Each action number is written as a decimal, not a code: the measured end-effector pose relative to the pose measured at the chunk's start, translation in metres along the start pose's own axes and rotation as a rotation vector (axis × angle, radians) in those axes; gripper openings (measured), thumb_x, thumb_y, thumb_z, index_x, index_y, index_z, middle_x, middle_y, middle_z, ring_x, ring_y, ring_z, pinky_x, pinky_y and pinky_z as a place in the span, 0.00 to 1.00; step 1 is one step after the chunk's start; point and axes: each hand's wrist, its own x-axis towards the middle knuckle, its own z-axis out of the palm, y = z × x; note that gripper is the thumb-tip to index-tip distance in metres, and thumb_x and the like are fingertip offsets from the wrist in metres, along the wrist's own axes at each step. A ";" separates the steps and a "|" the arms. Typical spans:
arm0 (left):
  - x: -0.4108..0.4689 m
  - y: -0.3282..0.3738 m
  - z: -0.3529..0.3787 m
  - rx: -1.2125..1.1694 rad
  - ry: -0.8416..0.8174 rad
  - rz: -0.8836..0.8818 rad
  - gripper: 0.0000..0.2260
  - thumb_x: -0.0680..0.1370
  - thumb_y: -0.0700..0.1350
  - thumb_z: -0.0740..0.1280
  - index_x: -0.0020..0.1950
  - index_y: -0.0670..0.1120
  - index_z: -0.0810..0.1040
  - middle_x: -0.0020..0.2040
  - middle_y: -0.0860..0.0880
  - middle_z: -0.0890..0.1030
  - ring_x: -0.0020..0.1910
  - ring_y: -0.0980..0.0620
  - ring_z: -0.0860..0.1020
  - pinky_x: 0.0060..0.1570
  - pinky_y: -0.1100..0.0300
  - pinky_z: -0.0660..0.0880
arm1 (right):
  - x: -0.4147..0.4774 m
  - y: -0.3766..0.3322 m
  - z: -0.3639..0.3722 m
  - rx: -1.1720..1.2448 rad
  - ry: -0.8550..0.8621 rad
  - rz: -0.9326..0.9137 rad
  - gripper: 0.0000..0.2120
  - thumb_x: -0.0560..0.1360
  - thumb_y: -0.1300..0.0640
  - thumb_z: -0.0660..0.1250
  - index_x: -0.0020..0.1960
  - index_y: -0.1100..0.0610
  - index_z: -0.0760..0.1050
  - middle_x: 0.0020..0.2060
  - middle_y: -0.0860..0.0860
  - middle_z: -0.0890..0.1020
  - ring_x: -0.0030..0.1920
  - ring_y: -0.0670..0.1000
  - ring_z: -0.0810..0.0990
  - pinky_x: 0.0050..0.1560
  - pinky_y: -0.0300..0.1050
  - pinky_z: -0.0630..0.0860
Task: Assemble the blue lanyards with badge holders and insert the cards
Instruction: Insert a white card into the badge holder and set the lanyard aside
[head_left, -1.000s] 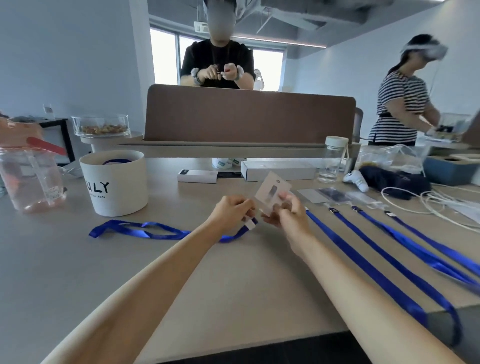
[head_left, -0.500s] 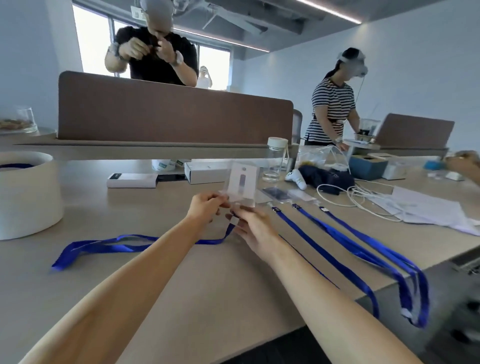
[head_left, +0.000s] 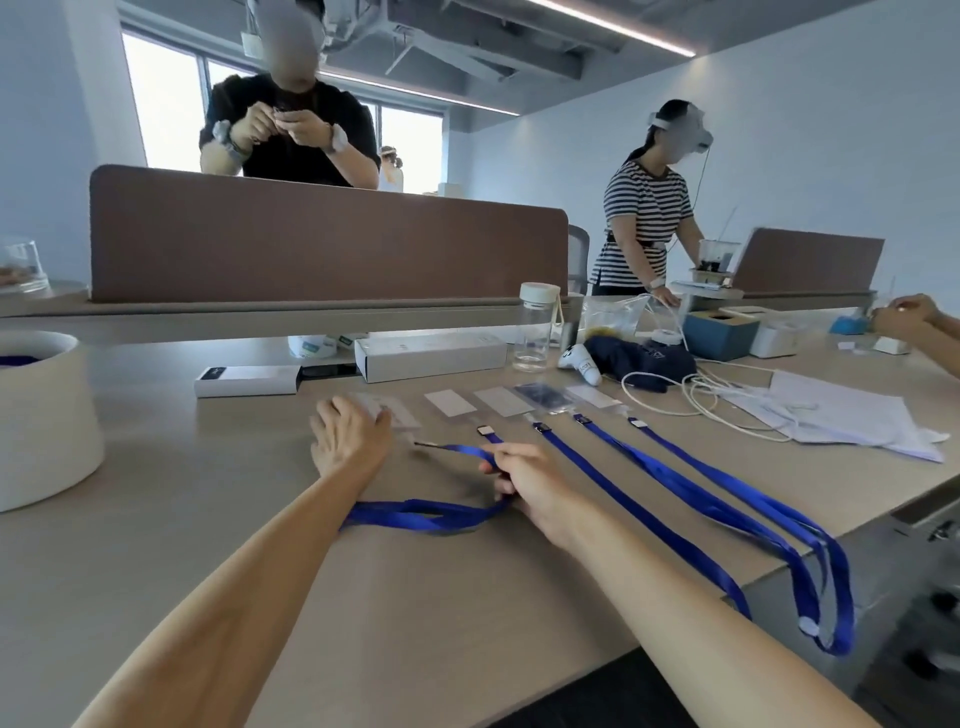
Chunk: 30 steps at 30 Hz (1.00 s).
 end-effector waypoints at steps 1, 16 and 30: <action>-0.003 0.002 -0.001 0.066 0.022 0.063 0.22 0.80 0.55 0.59 0.66 0.41 0.66 0.67 0.41 0.65 0.67 0.40 0.63 0.62 0.46 0.65 | 0.001 0.001 0.001 -0.026 -0.006 -0.004 0.13 0.83 0.63 0.54 0.54 0.56 0.78 0.39 0.50 0.79 0.29 0.45 0.68 0.38 0.40 0.70; -0.013 0.023 0.011 0.418 -0.395 0.336 0.16 0.81 0.51 0.53 0.61 0.49 0.75 0.65 0.44 0.75 0.61 0.42 0.74 0.60 0.50 0.71 | -0.047 -0.024 -0.027 -0.017 -0.207 0.040 0.15 0.82 0.65 0.55 0.66 0.57 0.72 0.44 0.52 0.78 0.33 0.48 0.75 0.37 0.42 0.73; -0.085 0.035 0.038 0.271 -0.287 0.563 0.16 0.82 0.47 0.53 0.68 0.51 0.71 0.70 0.49 0.71 0.68 0.46 0.67 0.66 0.50 0.68 | -0.124 -0.019 -0.083 0.016 -0.215 0.052 0.14 0.81 0.64 0.60 0.66 0.60 0.71 0.48 0.55 0.78 0.41 0.52 0.82 0.42 0.45 0.81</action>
